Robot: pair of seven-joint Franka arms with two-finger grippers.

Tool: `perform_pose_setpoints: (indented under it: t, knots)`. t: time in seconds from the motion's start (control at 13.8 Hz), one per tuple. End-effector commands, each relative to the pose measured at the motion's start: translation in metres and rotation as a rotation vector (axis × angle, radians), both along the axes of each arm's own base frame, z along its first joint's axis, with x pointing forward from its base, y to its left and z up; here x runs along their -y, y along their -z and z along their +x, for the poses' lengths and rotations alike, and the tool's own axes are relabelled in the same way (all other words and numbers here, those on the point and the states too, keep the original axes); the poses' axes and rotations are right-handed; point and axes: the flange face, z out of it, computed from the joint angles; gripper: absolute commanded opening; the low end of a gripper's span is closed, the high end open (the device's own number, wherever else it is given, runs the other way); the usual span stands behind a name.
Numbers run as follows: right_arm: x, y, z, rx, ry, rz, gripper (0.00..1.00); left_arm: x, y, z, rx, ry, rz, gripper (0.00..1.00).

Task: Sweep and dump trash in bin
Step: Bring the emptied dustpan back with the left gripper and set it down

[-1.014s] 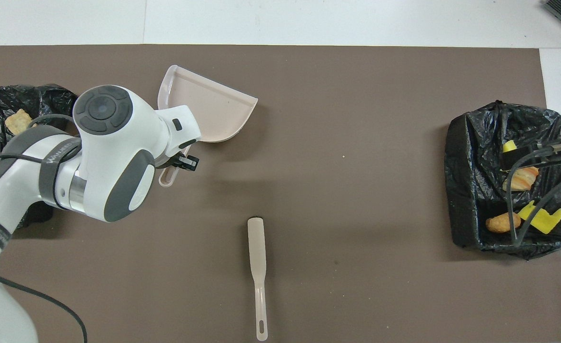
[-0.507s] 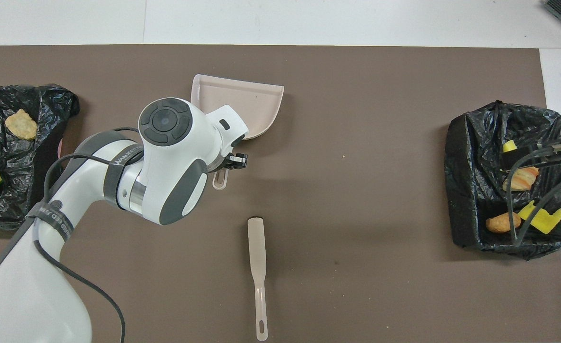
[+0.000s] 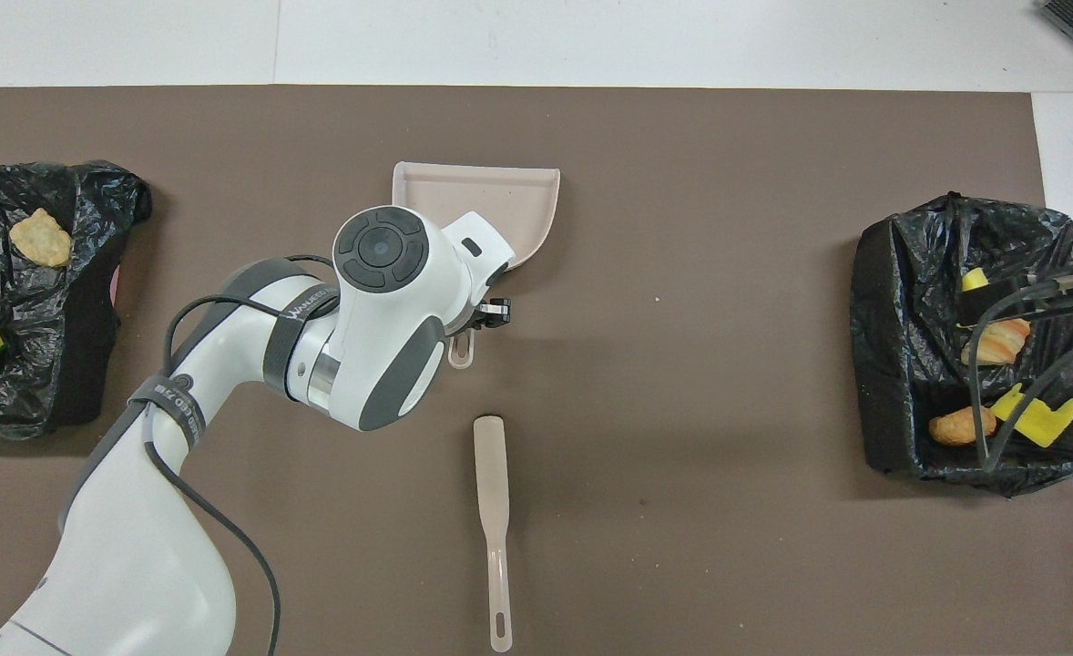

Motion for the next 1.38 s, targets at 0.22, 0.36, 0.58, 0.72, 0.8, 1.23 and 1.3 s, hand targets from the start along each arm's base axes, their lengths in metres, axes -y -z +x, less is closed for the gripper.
perform_pose_setpoints:
  t: [0.22,0.36,0.58,0.72,0.8,1.23,1.3]
  knots:
    - [0.000,-0.003,-0.002,-0.006,-0.020,-0.008,1.00,-0.003,-0.010,0.010,0.018,-0.028,-0.011,0.19]
    - [-0.001,-0.003,-0.002,-0.006,-0.022,-0.008,1.00,-0.006,-0.011,0.010,0.013,-0.031,-0.008,0.34]
    - [0.000,-0.003,-0.001,-0.005,-0.022,-0.008,1.00,-0.012,-0.014,0.013,0.018,-0.039,-0.008,0.49]
    - [0.000,-0.003,-0.001,-0.005,-0.022,-0.008,1.00,-0.021,-0.021,0.016,0.019,-0.054,-0.007,0.56]
    - [-0.001,-0.003,-0.001,-0.003,-0.024,-0.008,1.00,-0.028,-0.029,0.019,0.026,-0.064,-0.009,0.63]
    - [-0.003,-0.003,-0.001,-0.003,-0.022,-0.008,1.00,-0.095,-0.089,0.032,0.040,-0.147,-0.007,1.00]
    - [-0.003,-0.004,-0.001,-0.001,-0.022,-0.008,1.00,-0.108,-0.102,0.032,0.046,-0.155,-0.007,1.00]
